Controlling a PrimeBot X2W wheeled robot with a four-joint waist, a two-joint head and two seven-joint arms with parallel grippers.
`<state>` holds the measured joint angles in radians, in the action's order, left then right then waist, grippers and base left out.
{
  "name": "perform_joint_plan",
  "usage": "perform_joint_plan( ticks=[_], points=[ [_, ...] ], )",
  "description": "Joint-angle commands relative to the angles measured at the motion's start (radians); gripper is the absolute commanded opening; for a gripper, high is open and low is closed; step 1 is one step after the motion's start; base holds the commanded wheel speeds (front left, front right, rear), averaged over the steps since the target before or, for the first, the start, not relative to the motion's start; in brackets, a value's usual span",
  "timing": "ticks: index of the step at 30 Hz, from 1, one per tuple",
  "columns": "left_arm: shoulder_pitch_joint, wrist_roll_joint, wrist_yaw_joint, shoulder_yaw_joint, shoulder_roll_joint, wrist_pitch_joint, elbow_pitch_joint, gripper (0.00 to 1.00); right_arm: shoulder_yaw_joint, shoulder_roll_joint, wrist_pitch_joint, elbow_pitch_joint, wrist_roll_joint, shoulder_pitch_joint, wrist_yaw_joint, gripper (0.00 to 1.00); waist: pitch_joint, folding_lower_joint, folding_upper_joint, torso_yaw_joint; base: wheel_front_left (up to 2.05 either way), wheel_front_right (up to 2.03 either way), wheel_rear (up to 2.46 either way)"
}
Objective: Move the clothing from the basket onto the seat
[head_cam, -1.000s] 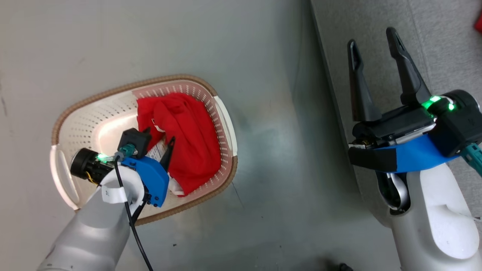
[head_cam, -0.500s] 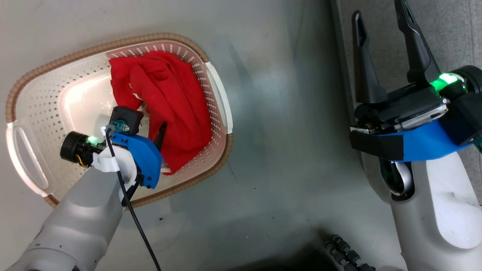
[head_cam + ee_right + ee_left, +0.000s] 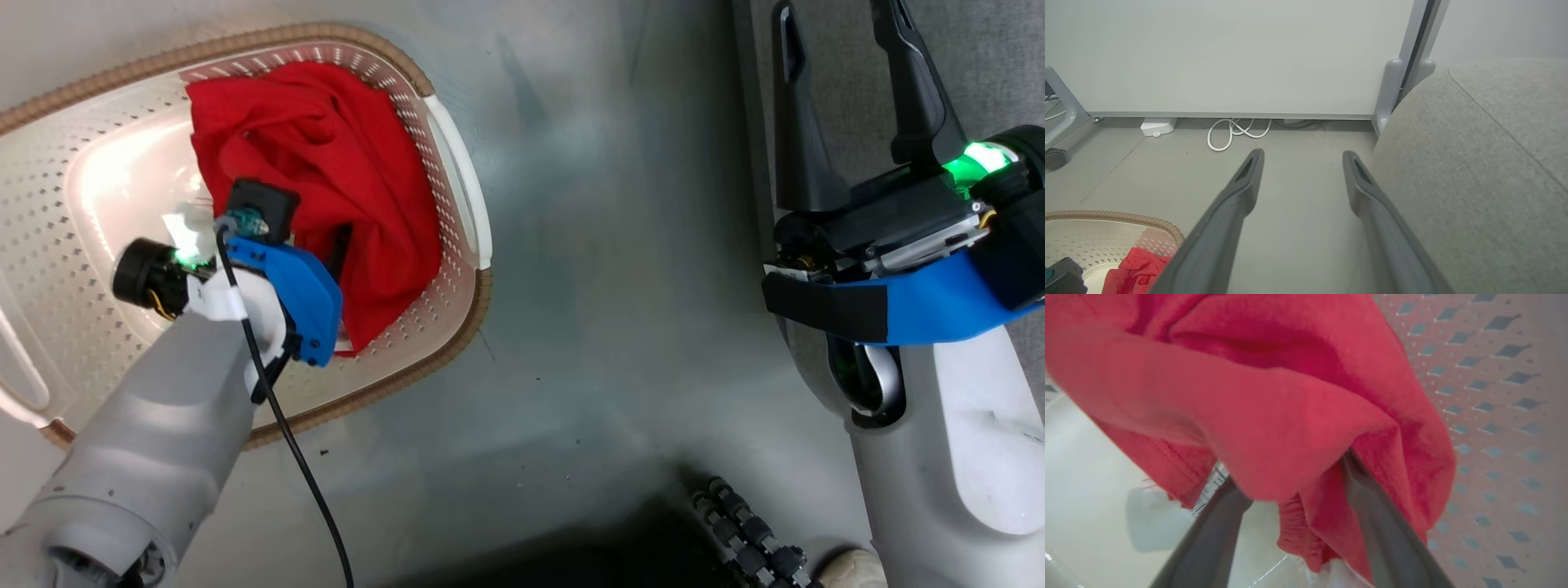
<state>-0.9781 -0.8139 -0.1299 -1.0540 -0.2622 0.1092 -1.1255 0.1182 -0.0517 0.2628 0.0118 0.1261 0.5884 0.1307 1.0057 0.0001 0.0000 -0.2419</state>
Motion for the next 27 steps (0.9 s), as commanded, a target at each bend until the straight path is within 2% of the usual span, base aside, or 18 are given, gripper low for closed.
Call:
perform_joint_plan(
  ticks=[1, 8, 9, 10, 11, 17, 27],
  points=[
    [-0.022, -0.005, -0.001, -0.006, -0.007, -0.001, -0.004, 1.0, -0.002, 0.002, 0.003, 0.003, 0.007, 0.007, 0.0, 1.0, 0.011, -0.0001, 0.0, -0.005, 0.0, 0.0, 0.0],
    [-0.056, -0.033, -0.001, -0.061, 0.0, -0.05, -0.031, 1.0, -0.008, 0.002, 0.003, 0.007, 0.013, 0.014, 0.0, 1.0, 0.038, -0.0001, 0.0, -0.009, 0.0, 0.0, 0.0],
    [-0.058, -0.038, -0.001, -0.071, 0.001, -0.058, -0.032, 0.92, -0.009, 0.002, 0.003, 0.006, 0.014, 0.016, 0.0, 1.0, 0.039, -0.0001, 0.0, -0.009, 0.0, 0.0, 0.0],
    [-0.062, -0.042, -0.001, -0.078, 0.0, -0.061, -0.032, 0.24, -0.009, 0.002, 0.003, 0.006, 0.014, 0.018, 0.0, 1.0, 0.04, -0.0001, 0.0, -0.009, 0.0, 0.0, 0.0],
    [-0.065, -0.047, -0.001, -0.083, -0.001, -0.062, -0.034, 0.0, -0.009, 0.002, 0.003, 0.005, 0.015, 0.021, 0.0, 1.0, 0.041, -0.0001, 0.0, -0.009, 0.0, 0.0, 0.0],
    [-0.064, -0.074, -0.001, -0.121, 0.006, -0.071, -0.035, 0.0, -0.014, 0.002, 0.003, -0.003, 0.015, 0.029, 0.0, 1.0, 0.032, -0.0001, 0.0, -0.002, 0.0, 0.0, 0.0],
    [-0.052, -0.123, -0.001, -0.175, 0.022, -0.028, 0.013, 0.0, -0.027, 0.002, 0.003, -0.019, 0.011, 0.019, 0.0, 1.0, -0.025, -0.0001, 0.0, 0.032, 0.0, 0.0, 0.0]
  ],
)
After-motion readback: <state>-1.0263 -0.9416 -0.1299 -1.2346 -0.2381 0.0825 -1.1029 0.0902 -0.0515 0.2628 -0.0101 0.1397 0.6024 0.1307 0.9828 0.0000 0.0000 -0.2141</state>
